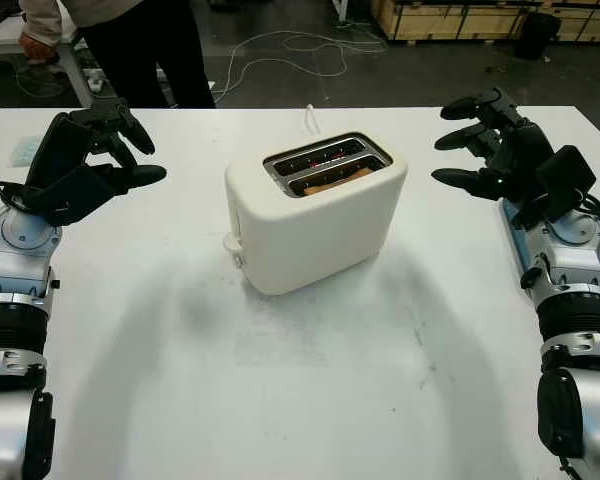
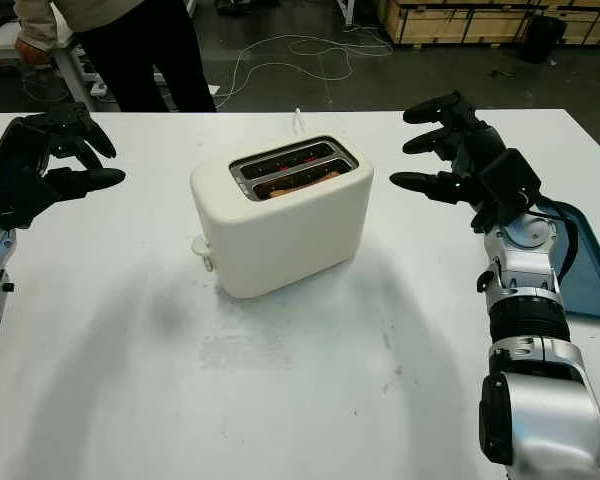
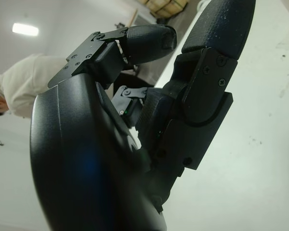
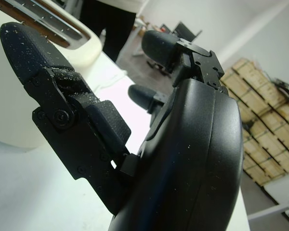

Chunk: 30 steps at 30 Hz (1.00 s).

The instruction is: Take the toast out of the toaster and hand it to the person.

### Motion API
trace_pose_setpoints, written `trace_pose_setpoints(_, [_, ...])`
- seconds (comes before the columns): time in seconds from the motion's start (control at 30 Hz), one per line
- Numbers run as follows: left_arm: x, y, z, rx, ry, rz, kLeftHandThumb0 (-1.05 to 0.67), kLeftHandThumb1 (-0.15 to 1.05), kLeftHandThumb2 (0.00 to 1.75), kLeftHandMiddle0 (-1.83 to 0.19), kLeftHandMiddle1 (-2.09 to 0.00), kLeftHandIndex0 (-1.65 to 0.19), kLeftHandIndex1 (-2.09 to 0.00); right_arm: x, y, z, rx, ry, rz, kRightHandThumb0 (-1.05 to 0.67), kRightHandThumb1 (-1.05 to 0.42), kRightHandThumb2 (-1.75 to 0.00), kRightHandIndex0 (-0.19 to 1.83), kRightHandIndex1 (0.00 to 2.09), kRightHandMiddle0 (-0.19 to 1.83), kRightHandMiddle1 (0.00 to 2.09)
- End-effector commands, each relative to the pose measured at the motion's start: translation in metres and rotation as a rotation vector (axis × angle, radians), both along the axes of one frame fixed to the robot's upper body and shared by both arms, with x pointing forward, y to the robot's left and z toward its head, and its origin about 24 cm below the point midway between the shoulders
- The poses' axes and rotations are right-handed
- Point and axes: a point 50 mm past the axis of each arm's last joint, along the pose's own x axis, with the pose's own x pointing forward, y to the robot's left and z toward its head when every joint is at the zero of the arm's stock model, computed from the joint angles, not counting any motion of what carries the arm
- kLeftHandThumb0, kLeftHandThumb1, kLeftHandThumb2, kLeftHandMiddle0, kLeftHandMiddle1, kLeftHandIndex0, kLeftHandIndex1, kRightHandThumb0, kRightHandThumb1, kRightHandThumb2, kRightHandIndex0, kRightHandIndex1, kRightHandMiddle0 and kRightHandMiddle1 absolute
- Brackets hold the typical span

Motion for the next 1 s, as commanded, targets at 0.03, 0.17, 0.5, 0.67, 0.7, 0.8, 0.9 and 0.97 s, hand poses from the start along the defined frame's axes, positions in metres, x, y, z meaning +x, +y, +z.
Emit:
trace_pose_setpoints(0.03, [0.0014, -0.0022, 0.0028, -0.001, -0.014, -0.010, -1.05, 0.84, 0.00, -0.70, -1.52, -0.64, -1.52, 0.0001, -0.0004, 0.0016, 0.013, -0.012, 0.002, -1.05, -0.62, 0.00, 0.00, 1.51, 0.07, 1.33])
trace_pose_setpoints(0.17, [0.0014, -0.0014, 0.0023, -0.006, -0.006, -0.011, -1.05, 0.84, 0.00, -0.69, -1.53, -0.64, -1.52, -0.0001, -0.0002, 0.0020, 0.012, -0.014, 0.000, -1.05, -0.62, 0.00, 0.00, 1.51, 0.07, 1.33])
trace_pose_setpoints(0.5, [0.0009, -0.0016, 0.0030, -0.003, -0.007, -0.008, -1.05, 0.84, 0.00, -0.71, -1.51, -0.63, -1.52, -0.0003, -0.0008, 0.0019, 0.017, -0.014, -0.004, -1.05, -0.61, 0.00, 0.00, 1.51, 0.07, 1.32])
trace_pose_setpoints(0.67, [0.0009, -0.0011, 0.0021, -0.001, -0.011, -0.008, -1.05, 0.84, 0.00, -0.70, -1.51, -0.63, -1.52, -0.0002, -0.0007, 0.0018, 0.015, -0.012, -0.004, -1.05, -0.61, 0.00, 0.00, 1.51, 0.08, 1.32])
trace_pose_setpoints(0.7, [0.0009, -0.0010, 0.0020, 0.000, -0.012, -0.008, -1.05, 0.84, 0.00, -0.70, -1.51, -0.63, -1.52, -0.0002, -0.0005, 0.0020, 0.016, -0.012, -0.003, -1.05, -0.61, 0.00, 0.00, 1.51, 0.07, 1.32])
trace_pose_setpoints(0.8, [0.0010, -0.0012, 0.0020, -0.005, -0.012, -0.006, -1.05, 0.84, 0.00, -0.70, -1.52, -0.63, -1.52, -0.0006, -0.0003, 0.0022, 0.010, -0.019, -0.003, -1.05, -0.61, 0.00, 0.00, 1.51, 0.07, 1.33])
trace_pose_setpoints(0.9, [0.0009, -0.0018, 0.0023, -0.009, -0.010, -0.005, -1.05, 0.84, 0.00, -0.70, -1.52, -0.64, -1.52, -0.0008, -0.0002, 0.0025, 0.003, -0.020, -0.006, -1.05, -0.62, 0.00, 0.00, 1.52, 0.07, 1.34])
trace_pose_setpoints(0.97, [0.0008, -0.0016, 0.0020, -0.007, -0.009, -0.005, -1.05, 0.84, 0.00, -0.70, -1.51, -0.64, -1.52, -0.0008, -0.0004, 0.0024, 0.007, -0.018, -0.004, -1.05, -0.62, 0.00, 0.00, 1.52, 0.07, 1.34])
